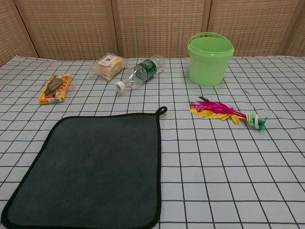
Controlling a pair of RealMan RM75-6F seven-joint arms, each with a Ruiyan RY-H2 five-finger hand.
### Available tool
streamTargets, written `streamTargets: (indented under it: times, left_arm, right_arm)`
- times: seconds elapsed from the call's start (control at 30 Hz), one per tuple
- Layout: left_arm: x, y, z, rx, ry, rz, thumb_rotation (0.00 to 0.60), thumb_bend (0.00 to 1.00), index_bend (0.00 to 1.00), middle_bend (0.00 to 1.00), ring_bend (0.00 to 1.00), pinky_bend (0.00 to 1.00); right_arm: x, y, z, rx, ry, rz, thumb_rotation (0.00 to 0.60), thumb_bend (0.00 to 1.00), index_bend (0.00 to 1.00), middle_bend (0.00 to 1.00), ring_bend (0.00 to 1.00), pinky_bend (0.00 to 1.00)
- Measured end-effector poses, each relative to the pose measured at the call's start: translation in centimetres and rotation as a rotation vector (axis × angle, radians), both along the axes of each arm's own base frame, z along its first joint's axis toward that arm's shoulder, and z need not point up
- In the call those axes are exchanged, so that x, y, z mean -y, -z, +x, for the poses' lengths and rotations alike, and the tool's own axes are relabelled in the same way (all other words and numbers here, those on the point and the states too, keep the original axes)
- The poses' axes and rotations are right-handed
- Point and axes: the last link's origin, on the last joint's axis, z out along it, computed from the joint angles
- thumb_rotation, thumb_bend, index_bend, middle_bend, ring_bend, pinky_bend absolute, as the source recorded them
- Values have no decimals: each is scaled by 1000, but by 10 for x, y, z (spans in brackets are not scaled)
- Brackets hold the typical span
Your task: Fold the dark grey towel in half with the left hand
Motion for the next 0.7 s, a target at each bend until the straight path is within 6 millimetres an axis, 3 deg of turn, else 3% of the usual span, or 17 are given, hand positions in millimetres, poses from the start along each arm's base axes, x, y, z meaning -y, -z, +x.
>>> streamTargets:
  times: [0.2,0.37,0.6,0.7]
  left_arm:
    - [-4,7,3,5,4,-34,600,0,0,0,0,0]
    - [-20,23,16,11,59,-115,600,0,0,0,0,0]
    - [-74,77,61,-58,240,-356,600,0,9,0,0,0]
    - [-98,108,91,-105,366,-456,600,5,104,0,0,0]
  right_arm:
    - [0,-4,-2,12,15,6,600,0,0,0,0,0]
    - [3,-4,-5,7,34,4,600,0,0,0,0,0]
    - [11,-2,-11,-17,77,-1,600,0,0,0,0,0]
    - [14,0,-14,-24,92,3,600,0,0,0,0,0]
